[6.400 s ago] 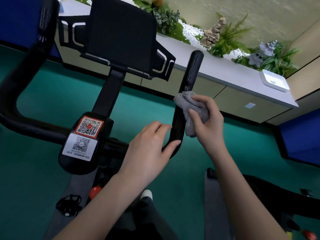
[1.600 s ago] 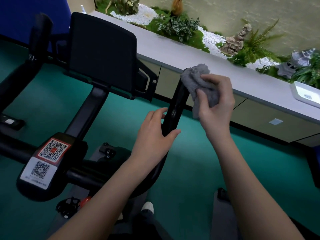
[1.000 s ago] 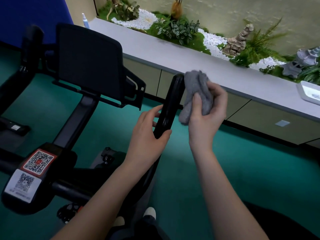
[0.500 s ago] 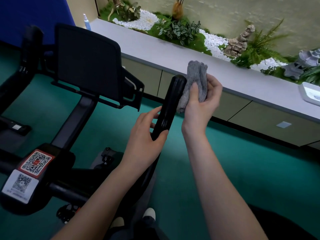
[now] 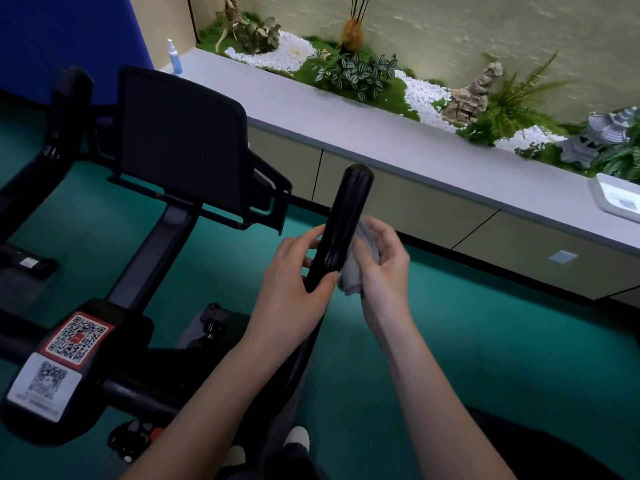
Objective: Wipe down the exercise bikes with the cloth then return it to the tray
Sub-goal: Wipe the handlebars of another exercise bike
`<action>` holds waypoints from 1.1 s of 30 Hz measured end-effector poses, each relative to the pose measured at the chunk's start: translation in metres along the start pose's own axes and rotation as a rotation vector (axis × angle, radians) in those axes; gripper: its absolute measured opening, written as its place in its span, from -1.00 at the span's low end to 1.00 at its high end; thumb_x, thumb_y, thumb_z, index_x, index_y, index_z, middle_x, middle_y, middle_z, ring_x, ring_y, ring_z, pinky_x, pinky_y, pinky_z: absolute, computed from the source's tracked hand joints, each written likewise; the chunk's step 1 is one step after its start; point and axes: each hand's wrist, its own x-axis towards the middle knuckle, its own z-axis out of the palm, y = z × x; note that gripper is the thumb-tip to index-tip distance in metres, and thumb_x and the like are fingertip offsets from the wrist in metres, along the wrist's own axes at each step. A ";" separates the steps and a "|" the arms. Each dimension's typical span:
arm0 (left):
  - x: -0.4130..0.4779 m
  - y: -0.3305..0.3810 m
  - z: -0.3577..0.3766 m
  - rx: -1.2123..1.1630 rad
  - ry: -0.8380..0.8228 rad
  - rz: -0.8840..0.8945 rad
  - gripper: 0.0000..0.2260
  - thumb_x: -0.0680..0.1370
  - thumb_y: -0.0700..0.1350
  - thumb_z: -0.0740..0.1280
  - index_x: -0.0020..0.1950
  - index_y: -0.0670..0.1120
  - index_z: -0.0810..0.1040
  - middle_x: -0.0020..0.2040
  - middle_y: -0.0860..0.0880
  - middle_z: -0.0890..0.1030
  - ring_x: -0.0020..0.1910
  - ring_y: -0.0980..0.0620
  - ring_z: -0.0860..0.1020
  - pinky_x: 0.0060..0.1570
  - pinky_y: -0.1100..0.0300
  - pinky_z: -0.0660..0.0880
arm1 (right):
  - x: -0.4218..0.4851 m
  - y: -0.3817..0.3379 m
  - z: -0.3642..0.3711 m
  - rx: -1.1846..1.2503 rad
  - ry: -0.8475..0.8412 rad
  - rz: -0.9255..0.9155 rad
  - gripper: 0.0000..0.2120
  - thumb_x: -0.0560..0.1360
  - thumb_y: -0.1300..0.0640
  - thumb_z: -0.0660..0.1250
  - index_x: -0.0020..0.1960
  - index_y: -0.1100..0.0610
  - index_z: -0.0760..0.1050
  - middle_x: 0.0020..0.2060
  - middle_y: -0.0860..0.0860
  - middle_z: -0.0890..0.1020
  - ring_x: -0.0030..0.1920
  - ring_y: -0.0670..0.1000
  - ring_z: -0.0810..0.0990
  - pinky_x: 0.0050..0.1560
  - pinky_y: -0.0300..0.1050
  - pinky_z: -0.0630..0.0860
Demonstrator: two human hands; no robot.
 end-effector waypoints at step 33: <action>0.002 -0.003 -0.002 0.001 -0.021 0.004 -0.50 0.50 -0.14 0.36 0.40 0.11 0.35 0.13 0.15 0.43 0.04 0.22 0.44 -0.07 0.42 0.42 | 0.078 -0.148 0.022 -0.973 -0.670 -0.411 -0.74 0.49 0.34 0.30 0.03 0.04 0.61 -0.08 -0.12 0.62 -0.05 -0.20 0.55 0.00 -0.34 0.41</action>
